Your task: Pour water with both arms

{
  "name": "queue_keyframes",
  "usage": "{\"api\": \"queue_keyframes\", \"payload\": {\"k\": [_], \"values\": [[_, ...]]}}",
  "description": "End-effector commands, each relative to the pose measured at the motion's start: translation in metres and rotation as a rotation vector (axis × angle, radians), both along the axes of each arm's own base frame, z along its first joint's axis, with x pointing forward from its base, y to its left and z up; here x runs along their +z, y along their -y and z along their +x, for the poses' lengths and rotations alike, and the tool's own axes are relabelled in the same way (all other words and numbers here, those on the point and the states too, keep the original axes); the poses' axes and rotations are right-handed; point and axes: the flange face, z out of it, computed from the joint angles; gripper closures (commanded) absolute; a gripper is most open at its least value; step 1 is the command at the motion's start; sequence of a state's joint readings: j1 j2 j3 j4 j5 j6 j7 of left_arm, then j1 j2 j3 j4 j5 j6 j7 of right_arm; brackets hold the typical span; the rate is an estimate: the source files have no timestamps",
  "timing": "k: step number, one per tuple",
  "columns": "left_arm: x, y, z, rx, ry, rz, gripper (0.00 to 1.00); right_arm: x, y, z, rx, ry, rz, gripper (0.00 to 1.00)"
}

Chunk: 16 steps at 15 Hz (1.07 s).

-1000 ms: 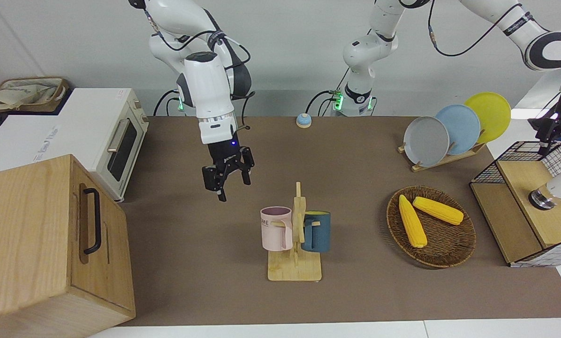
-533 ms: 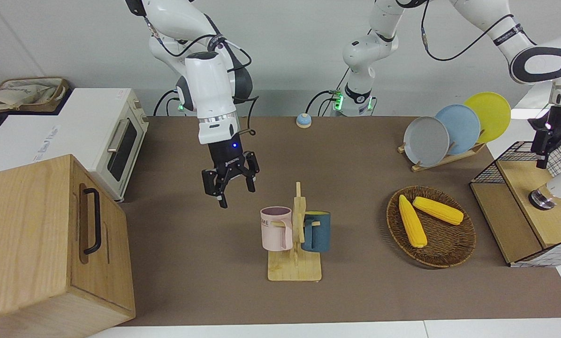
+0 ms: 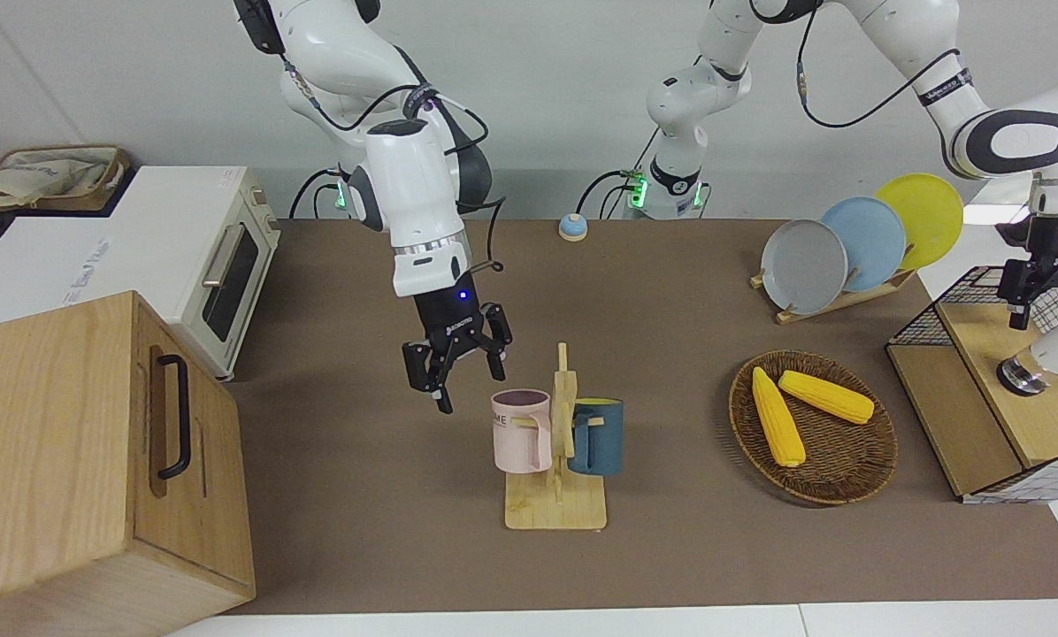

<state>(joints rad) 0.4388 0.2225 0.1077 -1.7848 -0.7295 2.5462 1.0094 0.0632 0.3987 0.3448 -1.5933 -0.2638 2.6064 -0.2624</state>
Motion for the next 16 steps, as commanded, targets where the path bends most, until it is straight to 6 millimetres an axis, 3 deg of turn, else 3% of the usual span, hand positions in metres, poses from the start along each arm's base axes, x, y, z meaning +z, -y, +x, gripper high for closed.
{"api": "queue_keyframes", "payload": {"k": [1, 7, 11, 12, 14, 16], "values": [[-0.006, -0.001, 0.003, 0.027, 0.047, 0.035, 0.00, -0.008, -0.007, 0.014, -0.015, 0.014, 0.011, 0.023], [-0.019, -0.002, 0.009, -0.004, 0.059, 0.052, 0.00, -0.023, -0.014, 0.029, -0.027, 0.008, 0.023, 0.025], [-0.017, -0.003, 0.017, 0.004, 0.080, 0.040, 0.00, -0.024, -0.020, 0.032, -0.025, 0.014, 0.021, 0.149], [-0.017, -0.002, 0.018, 0.004, 0.083, 0.037, 0.00, -0.025, -0.022, 0.033, -0.027, 0.014, 0.025, 0.224], [-0.018, 0.001, 0.020, 0.002, 0.083, 0.033, 0.00, -0.025, -0.028, 0.033, -0.044, 0.008, 0.040, 0.226], [-0.022, 0.003, 0.027, -0.002, 0.086, 0.021, 0.00, -0.027, -0.034, 0.031, -0.051, 0.003, 0.046, 0.301]]}}
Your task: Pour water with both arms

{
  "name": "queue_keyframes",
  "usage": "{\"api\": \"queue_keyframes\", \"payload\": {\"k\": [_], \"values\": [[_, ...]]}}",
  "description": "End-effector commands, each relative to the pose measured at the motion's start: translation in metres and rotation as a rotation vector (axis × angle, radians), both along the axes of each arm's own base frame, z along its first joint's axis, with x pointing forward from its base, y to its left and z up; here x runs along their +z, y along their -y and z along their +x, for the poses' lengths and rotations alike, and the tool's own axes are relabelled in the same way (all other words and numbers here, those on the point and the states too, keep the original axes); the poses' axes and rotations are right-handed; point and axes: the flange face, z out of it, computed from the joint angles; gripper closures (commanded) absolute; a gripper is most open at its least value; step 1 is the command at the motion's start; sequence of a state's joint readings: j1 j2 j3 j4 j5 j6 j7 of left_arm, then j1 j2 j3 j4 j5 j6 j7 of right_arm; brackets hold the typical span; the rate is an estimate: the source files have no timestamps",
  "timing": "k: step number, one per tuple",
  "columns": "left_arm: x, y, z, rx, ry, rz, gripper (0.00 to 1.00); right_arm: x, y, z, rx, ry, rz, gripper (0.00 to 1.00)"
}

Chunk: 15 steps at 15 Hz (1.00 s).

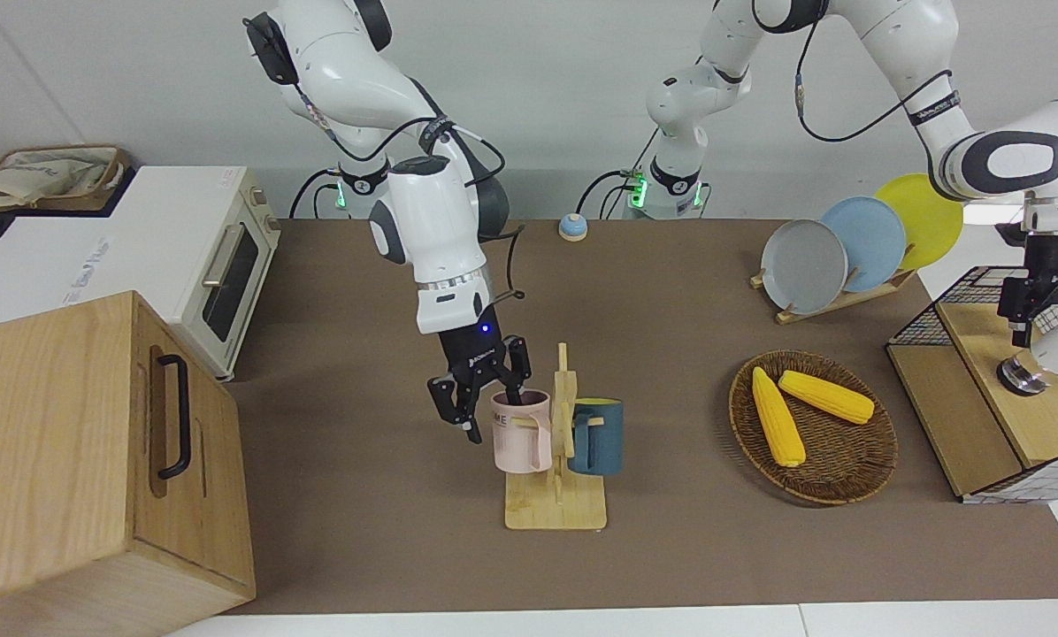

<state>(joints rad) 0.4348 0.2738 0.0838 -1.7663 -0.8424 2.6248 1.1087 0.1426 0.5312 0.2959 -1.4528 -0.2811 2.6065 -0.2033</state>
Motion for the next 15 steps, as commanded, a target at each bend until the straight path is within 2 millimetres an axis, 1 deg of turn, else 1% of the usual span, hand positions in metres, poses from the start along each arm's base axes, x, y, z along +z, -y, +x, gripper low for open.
{"api": "queue_keyframes", "payload": {"k": [1, 2, 3, 4, 5, 9, 11, 12, 13, 14, 15], "values": [[-0.002, 0.001, 0.015, 0.000, 0.030, 0.007, 0.00, -0.001, -0.009, 0.004, -0.030, 0.010, 0.011, 0.329], [0.000, 0.001, 0.018, 0.000, 0.037, 0.006, 0.00, -0.002, -0.009, 0.004, -0.030, 0.008, 0.011, 0.401], [-0.001, 0.002, 0.021, -0.004, 0.037, 0.007, 0.00, -0.003, -0.009, 0.004, -0.030, 0.008, 0.009, 0.460], [-0.001, 0.001, 0.023, -0.004, 0.040, 0.008, 0.00, -0.003, -0.009, 0.004, -0.032, 0.008, 0.009, 0.496], [-0.005, -0.003, 0.025, -0.004, 0.037, 0.010, 0.00, -0.003, -0.009, 0.004, -0.033, 0.008, 0.010, 0.548], [-0.006, -0.007, 0.032, -0.004, 0.043, 0.015, 0.00, -0.005, -0.009, 0.003, -0.031, 0.005, 0.002, 0.551], [-0.008, -0.008, 0.032, 0.003, 0.040, 0.006, 0.01, -0.006, -0.009, 0.003, -0.030, 0.002, -0.002, 0.551], [-0.008, -0.007, 0.033, 0.010, 0.041, -0.002, 0.08, -0.006, -0.009, 0.003, -0.029, 0.003, -0.004, 0.551], [-0.008, -0.006, 0.033, 0.026, 0.041, -0.020, 0.19, -0.007, -0.010, 0.002, -0.028, 0.001, -0.004, 0.551], [-0.007, -0.006, 0.033, 0.037, 0.042, -0.033, 0.33, -0.007, -0.010, 0.002, -0.029, 0.000, -0.004, 0.559], [0.000, -0.006, 0.035, 0.040, 0.053, -0.032, 0.50, -0.007, -0.010, 0.002, -0.033, -0.001, -0.001, 0.584]]}}
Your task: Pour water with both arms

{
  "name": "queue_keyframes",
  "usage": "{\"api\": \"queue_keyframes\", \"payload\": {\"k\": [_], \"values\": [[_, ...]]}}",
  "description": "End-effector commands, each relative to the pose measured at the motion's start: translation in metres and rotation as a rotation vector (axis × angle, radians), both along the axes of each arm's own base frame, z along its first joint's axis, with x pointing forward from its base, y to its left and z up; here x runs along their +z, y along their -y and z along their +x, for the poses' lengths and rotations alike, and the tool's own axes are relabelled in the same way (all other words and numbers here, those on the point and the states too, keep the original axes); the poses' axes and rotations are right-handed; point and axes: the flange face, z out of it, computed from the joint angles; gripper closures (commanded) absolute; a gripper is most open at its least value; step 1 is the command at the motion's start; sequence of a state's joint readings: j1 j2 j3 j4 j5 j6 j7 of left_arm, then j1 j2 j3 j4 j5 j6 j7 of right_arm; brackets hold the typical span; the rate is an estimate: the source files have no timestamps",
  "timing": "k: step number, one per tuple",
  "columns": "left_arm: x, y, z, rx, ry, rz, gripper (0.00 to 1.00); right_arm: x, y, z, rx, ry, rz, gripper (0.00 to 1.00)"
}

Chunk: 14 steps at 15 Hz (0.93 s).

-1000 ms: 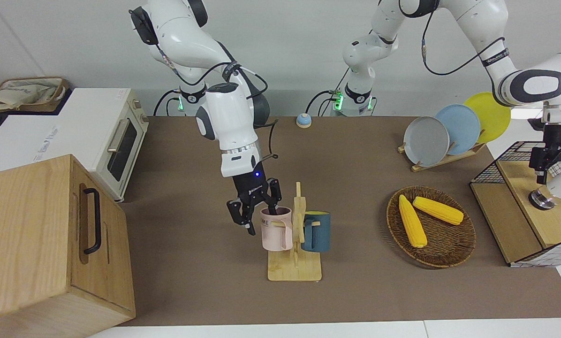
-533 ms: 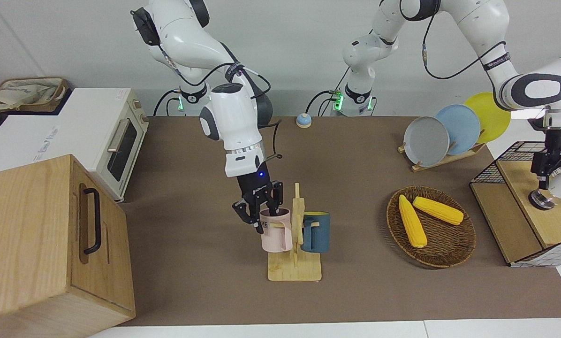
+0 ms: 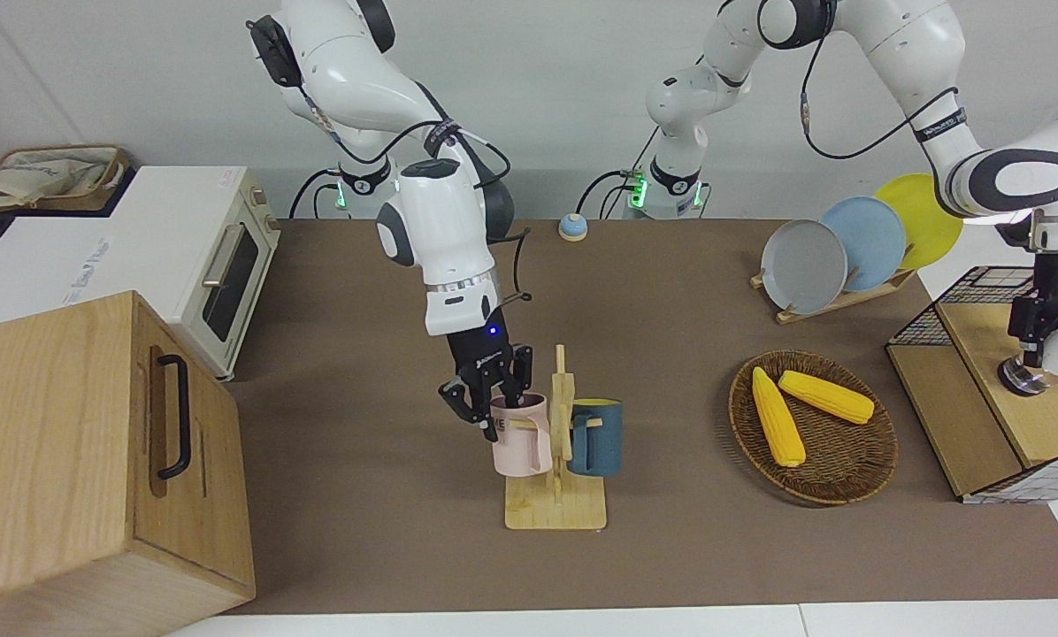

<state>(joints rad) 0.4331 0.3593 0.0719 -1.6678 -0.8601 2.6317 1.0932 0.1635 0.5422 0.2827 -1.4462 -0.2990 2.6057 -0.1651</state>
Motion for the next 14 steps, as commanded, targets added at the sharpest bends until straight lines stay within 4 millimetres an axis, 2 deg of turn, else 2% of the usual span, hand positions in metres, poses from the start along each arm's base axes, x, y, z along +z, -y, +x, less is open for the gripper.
{"api": "queue_keyframes", "payload": {"k": [1, 3, 5, 8, 14], "values": [[0.011, -0.003, 0.008, 0.035, 0.036, -0.019, 0.67, -0.001, -0.002, 0.003, -0.027, 0.002, 0.004, 0.603], [0.012, -0.002, 0.007, 0.034, 0.037, -0.021, 1.00, -0.003, -0.006, 0.001, -0.027, -0.007, -0.006, 0.605], [0.014, -0.002, 0.006, 0.032, 0.039, -0.025, 1.00, -0.004, -0.007, 0.000, -0.031, -0.003, -0.013, 0.609], [0.016, -0.007, 0.001, 0.042, 0.039, -0.029, 1.00, -0.004, -0.008, 0.000, -0.033, -0.003, -0.017, 0.672], [0.016, -0.013, -0.004, 0.057, 0.039, -0.024, 1.00, -0.006, -0.011, -0.002, -0.031, -0.018, -0.022, 0.699]]}}
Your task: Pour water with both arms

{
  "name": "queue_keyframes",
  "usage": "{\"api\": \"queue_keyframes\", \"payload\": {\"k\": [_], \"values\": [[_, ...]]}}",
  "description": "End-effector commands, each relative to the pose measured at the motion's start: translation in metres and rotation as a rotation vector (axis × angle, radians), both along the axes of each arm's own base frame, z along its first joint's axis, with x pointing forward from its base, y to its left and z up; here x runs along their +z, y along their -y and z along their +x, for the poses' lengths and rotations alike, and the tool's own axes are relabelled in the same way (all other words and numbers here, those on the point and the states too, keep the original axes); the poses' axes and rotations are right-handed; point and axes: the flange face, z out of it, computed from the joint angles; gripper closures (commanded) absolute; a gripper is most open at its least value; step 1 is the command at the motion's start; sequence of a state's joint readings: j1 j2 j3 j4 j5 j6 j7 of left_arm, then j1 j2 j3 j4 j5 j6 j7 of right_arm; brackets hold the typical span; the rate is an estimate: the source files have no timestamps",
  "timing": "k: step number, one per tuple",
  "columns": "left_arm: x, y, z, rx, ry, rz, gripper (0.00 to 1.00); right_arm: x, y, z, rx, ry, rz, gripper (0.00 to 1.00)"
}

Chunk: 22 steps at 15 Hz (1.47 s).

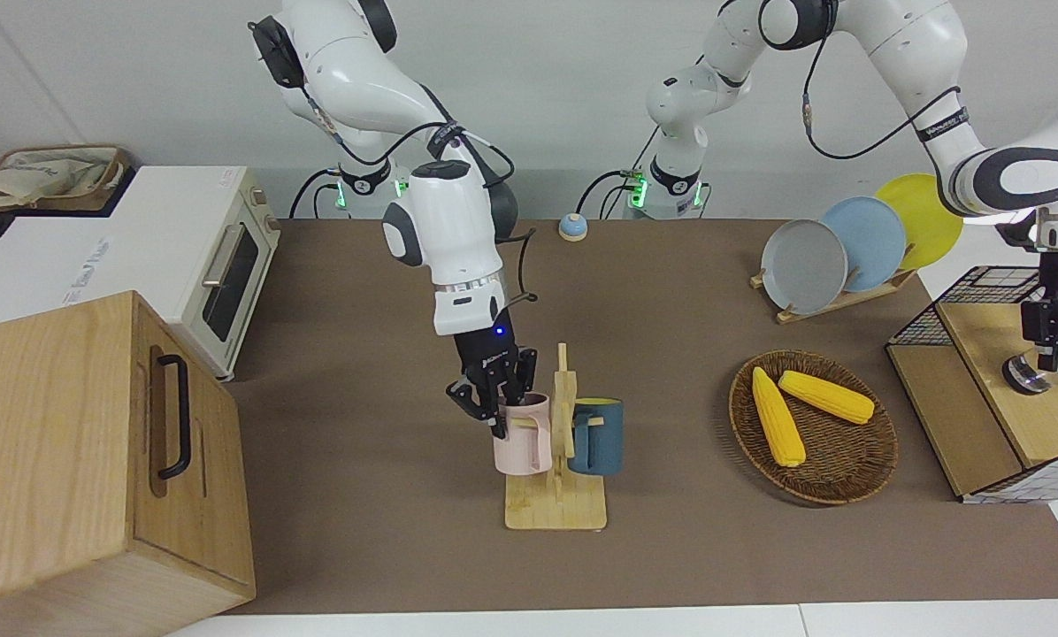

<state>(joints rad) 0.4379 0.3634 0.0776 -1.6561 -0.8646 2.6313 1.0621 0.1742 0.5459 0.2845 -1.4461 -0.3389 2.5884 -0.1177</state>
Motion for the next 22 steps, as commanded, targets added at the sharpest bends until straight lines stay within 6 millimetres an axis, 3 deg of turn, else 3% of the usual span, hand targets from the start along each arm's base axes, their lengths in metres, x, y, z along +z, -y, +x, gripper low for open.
{"api": "queue_keyframes", "payload": {"k": [1, 10, 22], "values": [[0.013, -0.006, -0.002, 0.026, 0.033, -0.002, 1.00, 0.000, -0.003, 0.001, -0.017, -0.005, -0.006, 0.716], [0.017, 0.001, -0.002, 0.018, 0.037, 0.004, 1.00, -0.002, -0.005, -0.001, -0.041, -0.034, -0.002, 0.854], [0.026, 0.003, -0.003, 0.015, 0.047, 0.009, 1.00, -0.002, -0.006, -0.002, -0.041, -0.046, -0.011, 0.881]]}}
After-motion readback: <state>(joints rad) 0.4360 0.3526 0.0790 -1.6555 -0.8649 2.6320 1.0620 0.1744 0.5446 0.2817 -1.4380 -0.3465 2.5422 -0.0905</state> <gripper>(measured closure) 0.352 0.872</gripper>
